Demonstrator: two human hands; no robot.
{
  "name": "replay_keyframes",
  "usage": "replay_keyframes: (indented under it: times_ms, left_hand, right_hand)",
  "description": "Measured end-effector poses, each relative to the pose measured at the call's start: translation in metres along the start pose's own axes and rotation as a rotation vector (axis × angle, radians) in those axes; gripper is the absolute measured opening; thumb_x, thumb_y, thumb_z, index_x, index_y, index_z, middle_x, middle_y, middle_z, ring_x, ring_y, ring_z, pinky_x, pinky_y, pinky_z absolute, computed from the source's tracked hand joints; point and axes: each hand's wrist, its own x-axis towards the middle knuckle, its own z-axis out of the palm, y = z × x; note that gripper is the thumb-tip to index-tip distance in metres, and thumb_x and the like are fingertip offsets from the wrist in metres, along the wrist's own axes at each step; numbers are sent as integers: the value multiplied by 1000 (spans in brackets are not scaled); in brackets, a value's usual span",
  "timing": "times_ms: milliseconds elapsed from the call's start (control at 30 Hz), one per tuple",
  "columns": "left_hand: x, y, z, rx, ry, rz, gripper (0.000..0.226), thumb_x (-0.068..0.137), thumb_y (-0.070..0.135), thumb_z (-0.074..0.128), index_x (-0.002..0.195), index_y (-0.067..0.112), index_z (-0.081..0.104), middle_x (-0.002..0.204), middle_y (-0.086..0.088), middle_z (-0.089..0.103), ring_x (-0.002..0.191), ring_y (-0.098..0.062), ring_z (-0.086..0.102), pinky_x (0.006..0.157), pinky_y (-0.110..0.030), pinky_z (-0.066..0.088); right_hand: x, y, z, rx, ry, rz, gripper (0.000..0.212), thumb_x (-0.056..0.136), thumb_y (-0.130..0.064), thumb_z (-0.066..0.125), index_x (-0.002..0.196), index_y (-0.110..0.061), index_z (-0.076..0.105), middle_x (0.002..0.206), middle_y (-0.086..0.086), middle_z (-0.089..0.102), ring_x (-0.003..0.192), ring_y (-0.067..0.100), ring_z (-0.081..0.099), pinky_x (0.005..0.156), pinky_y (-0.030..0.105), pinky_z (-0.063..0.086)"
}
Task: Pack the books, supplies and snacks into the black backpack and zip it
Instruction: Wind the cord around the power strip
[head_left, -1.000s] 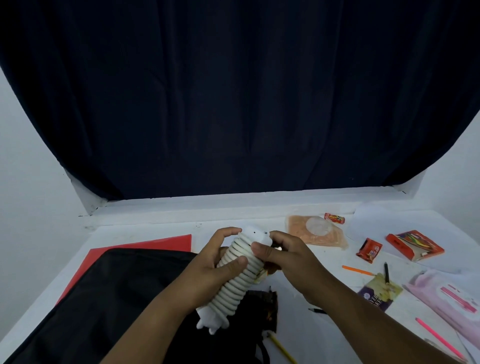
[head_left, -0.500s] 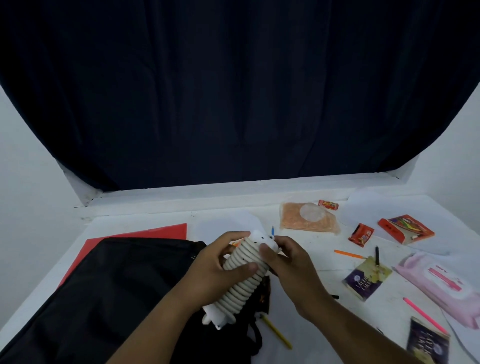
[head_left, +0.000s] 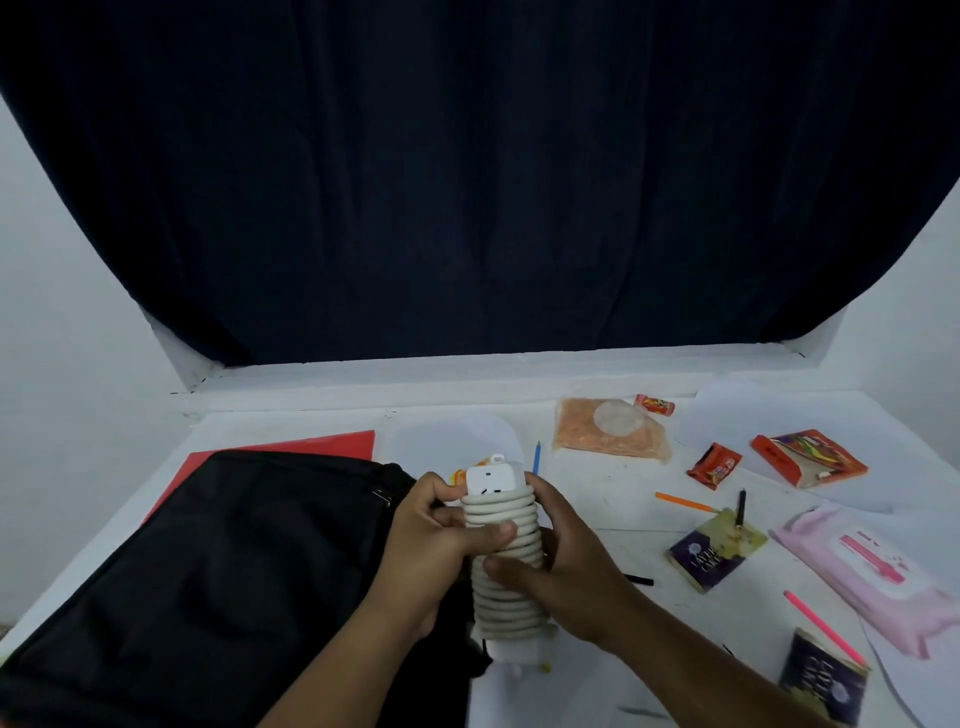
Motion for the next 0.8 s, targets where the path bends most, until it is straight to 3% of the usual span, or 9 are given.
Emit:
replay_keyframes:
  times_ms: [100, 300, 400, 467, 533, 633, 667, 733, 800]
  left_hand:
    - [-13, -5, 11, 33, 69, -25, 47, 65, -9, 86, 92, 3, 50, 88, -27, 74, 83, -45, 73, 71, -53, 60]
    - [-31, -19, 14, 168, 145, 10, 38, 74, 16, 88, 87, 0, 56, 78, -27, 72, 72, -37, 72, 63, -41, 57]
    - [-39, -29, 1, 388, 158, 97, 14, 87, 23, 77, 87, 10, 72, 74, -6, 75, 68, -12, 70, 62, -22, 52]
    - [-47, -42, -13, 575, 256, 195, 8, 88, 27, 76, 88, 20, 74, 77, 8, 74, 72, -3, 68, 67, -15, 50]
    - [-56, -59, -28, 842, 332, 263, 20, 84, 41, 76, 97, 27, 70, 92, 16, 70, 90, -4, 65, 81, -20, 51]
    - [-67, -86, -46, 1257, 292, 11, 65, 72, 74, 63, 124, 36, 56, 122, 12, 51, 115, -19, 51, 92, -37, 50]
    - [-70, -91, -50, 1316, 288, -47, 69, 70, 79, 57, 125, 37, 55, 124, 11, 50, 116, -21, 50, 91, -39, 51]
    - [-74, -97, -58, 1244, 302, 36, 50, 75, 73, 55, 102, 32, 65, 104, 12, 59, 96, -15, 60, 77, -34, 52]
    - [-76, -90, -63, 1063, 376, 105, 34, 84, 53, 67, 71, 23, 59, 68, 12, 56, 65, -5, 56, 63, -26, 45]
  right_hand:
    - [-10, 5, -3, -101, -16, -9, 81, 76, -39, 76, 143, -45, 33, 134, -12, 58, 117, 8, 61, 98, 38, 53]
    - [-21, 14, -14, -127, -135, 81, 81, 80, -46, 65, 149, -41, 22, 135, -11, 55, 113, 2, 60, 95, 30, 53]
    - [-25, 23, -22, -143, -150, 115, 73, 89, -33, 67, 144, -40, 21, 130, -18, 52, 106, -5, 60, 87, 19, 51]
    - [-29, 30, -27, -118, -168, 142, 67, 89, -30, 68, 141, -37, 25, 128, -12, 55, 101, -2, 63, 81, 21, 52]
    - [-31, 35, -30, -77, -171, 170, 65, 83, -36, 67, 137, -36, 33, 127, -7, 59, 100, 3, 65, 77, 23, 53]
    - [-31, 38, -32, -31, -180, 201, 58, 85, -31, 67, 136, -36, 40, 123, -7, 64, 100, 8, 67, 76, 25, 55]
    - [-30, 40, -32, -18, -179, 203, 54, 90, -26, 67, 136, -34, 41, 122, -6, 64, 100, 10, 68, 76, 26, 55]
    - [-29, 39, -29, 2, -184, 210, 50, 95, -16, 64, 135, -34, 42, 121, -5, 65, 99, 11, 69, 76, 27, 56]
    - [-27, 37, -25, -1, -200, 208, 48, 95, -13, 63, 132, -36, 43, 119, -6, 66, 97, 11, 69, 73, 25, 56]
